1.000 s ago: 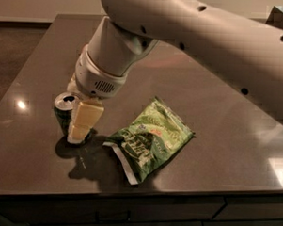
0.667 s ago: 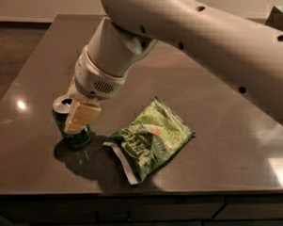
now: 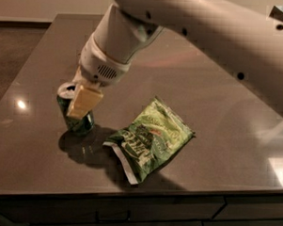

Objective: Move green can near apple

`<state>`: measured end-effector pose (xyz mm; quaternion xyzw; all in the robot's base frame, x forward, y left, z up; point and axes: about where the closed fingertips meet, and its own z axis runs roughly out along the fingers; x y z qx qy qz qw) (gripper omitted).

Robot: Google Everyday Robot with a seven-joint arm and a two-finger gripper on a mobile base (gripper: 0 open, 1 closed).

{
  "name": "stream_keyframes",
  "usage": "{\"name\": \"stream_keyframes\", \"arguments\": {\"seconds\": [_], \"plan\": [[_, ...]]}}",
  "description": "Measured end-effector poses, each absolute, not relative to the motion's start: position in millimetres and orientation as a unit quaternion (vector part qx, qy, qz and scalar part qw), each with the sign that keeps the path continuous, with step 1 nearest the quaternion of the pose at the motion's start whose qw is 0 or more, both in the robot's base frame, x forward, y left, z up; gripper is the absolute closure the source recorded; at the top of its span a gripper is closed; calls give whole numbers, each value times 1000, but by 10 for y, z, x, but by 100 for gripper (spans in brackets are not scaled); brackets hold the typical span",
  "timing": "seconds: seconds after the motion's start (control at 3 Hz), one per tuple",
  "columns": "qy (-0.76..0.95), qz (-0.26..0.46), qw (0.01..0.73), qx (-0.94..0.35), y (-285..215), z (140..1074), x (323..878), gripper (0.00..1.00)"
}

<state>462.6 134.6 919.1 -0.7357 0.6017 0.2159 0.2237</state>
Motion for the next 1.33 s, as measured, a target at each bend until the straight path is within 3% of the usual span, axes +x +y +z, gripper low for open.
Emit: {"name": "stream_keyframes", "arguments": {"seconds": [0.67, 1.33], "plan": [[688, 207, 276, -639, 912, 9543, 5701, 100], [728, 172, 307, -589, 705, 9539, 6420, 100]]}}
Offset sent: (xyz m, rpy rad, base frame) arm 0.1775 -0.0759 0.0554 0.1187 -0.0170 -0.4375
